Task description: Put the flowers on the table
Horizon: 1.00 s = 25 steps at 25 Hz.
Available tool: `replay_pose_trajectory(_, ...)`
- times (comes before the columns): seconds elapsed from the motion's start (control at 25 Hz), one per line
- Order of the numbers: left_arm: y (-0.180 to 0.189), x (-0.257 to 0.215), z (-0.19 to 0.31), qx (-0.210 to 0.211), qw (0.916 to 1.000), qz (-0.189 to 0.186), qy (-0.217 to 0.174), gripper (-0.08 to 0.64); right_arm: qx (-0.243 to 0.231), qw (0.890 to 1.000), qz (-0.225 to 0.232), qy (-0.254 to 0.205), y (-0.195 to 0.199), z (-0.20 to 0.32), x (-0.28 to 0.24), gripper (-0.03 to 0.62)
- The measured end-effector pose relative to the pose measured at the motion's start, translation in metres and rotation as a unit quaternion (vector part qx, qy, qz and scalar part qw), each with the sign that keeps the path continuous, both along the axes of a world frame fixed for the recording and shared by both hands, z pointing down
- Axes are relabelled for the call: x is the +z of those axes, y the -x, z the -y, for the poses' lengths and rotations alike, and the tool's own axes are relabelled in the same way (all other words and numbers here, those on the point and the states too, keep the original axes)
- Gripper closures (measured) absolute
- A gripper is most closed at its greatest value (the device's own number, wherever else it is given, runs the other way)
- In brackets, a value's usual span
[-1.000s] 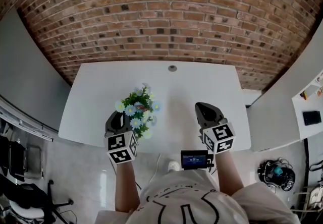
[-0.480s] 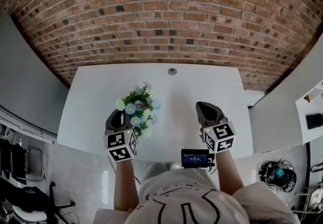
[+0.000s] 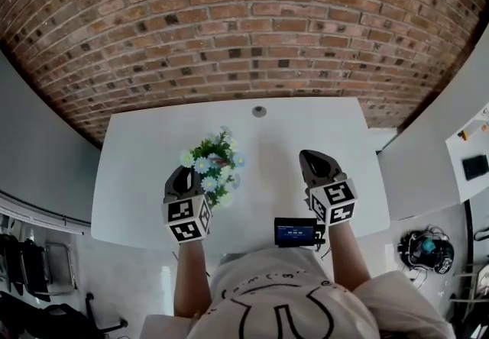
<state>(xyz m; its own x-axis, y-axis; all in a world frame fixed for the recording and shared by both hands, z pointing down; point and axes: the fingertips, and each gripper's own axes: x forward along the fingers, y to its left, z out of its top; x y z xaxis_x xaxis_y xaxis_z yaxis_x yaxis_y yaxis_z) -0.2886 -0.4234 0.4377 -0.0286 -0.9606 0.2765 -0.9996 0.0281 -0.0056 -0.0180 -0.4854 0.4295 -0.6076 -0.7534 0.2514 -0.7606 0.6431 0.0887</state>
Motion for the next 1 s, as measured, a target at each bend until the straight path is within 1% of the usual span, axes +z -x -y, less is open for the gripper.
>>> replay_pose_trajectory(0.24, 0.011, 0.013, 0.022, 0.027, 0.9995, -0.005, 0.018, 0.504, 0.02, 1.0, -0.023, -0.005, 0.01, 0.018, 0.003, 0.578)
replay_pose_trajectory(0.44, 0.018, 0.024, 0.042, 0.041, 0.9988, -0.008, 0.026, 0.504, 0.044, 0.999, -0.018, -0.005, 0.006, 0.038, 0.01, 0.578)
replay_pose_trajectory(1.0, 0.033, 0.065, 0.085, 0.045, 0.9965, -0.025, 0.066, 0.503, 0.061, 0.997, -0.03, 0.032, 0.012, 0.077, 0.044, 0.578)
